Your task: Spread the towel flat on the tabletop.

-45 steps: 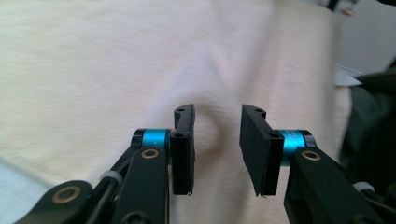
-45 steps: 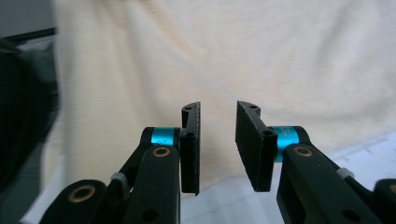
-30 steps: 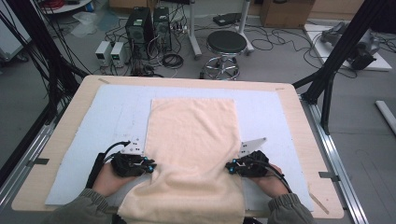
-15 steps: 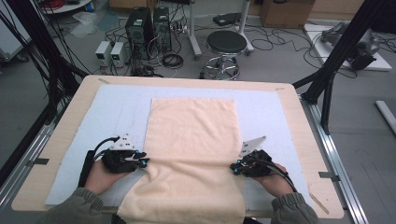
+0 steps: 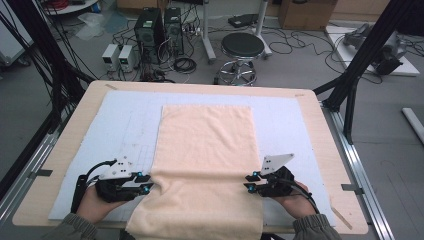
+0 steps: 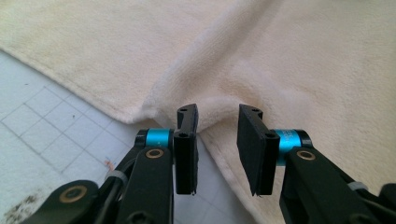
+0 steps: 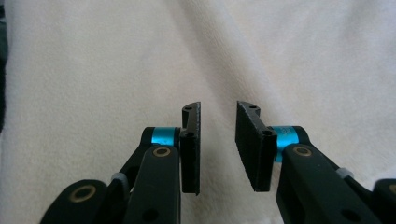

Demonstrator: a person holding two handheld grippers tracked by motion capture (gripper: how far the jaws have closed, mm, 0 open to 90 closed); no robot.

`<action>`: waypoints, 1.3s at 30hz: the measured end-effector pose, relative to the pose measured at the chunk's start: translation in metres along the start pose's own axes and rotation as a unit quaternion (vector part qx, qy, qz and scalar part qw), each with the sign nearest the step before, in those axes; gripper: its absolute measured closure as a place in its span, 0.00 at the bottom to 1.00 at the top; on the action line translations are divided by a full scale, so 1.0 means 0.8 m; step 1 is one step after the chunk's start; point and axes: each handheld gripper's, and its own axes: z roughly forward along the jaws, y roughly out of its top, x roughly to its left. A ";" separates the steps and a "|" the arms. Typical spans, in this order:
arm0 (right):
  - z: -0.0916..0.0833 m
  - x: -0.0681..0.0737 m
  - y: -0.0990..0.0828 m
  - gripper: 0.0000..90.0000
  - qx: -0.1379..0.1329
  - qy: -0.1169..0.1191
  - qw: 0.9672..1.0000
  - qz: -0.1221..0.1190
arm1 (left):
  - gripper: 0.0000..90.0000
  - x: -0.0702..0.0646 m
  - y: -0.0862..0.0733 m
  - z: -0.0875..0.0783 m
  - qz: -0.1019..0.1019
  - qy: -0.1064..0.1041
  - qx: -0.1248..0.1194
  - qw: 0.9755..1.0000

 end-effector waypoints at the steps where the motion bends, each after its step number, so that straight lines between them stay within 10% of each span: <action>1: 0.001 0.002 0.000 0.77 -0.004 0.003 1.000 0.003 | 0.76 -0.002 -0.001 -0.001 0.003 -0.009 -0.001 1.000; 10: 0.017 0.009 0.002 0.71 -0.005 0.020 1.000 -0.006 | 0.77 -0.015 -0.021 0.034 0.043 -0.056 0.054 0.996; 14: 0.023 0.011 0.002 0.69 0.001 0.025 1.000 -0.006 | 0.95 -0.019 -0.021 0.030 0.044 -0.054 0.063 0.996; 22: 0.015 0.028 0.004 0.66 -0.012 0.033 0.999 -0.021 | 0.97 -0.046 -0.026 -0.012 0.048 -0.077 0.062 0.994; 30: 0.018 0.044 -0.002 0.65 0.005 0.051 0.998 -0.026 | 0.72 -0.042 -0.021 0.002 0.049 -0.075 0.046 0.995; 39: 0.026 0.050 -0.009 0.96 0.028 0.079 0.996 -0.033 | 0.95 -0.043 -0.027 0.018 0.060 -0.095 0.081 0.990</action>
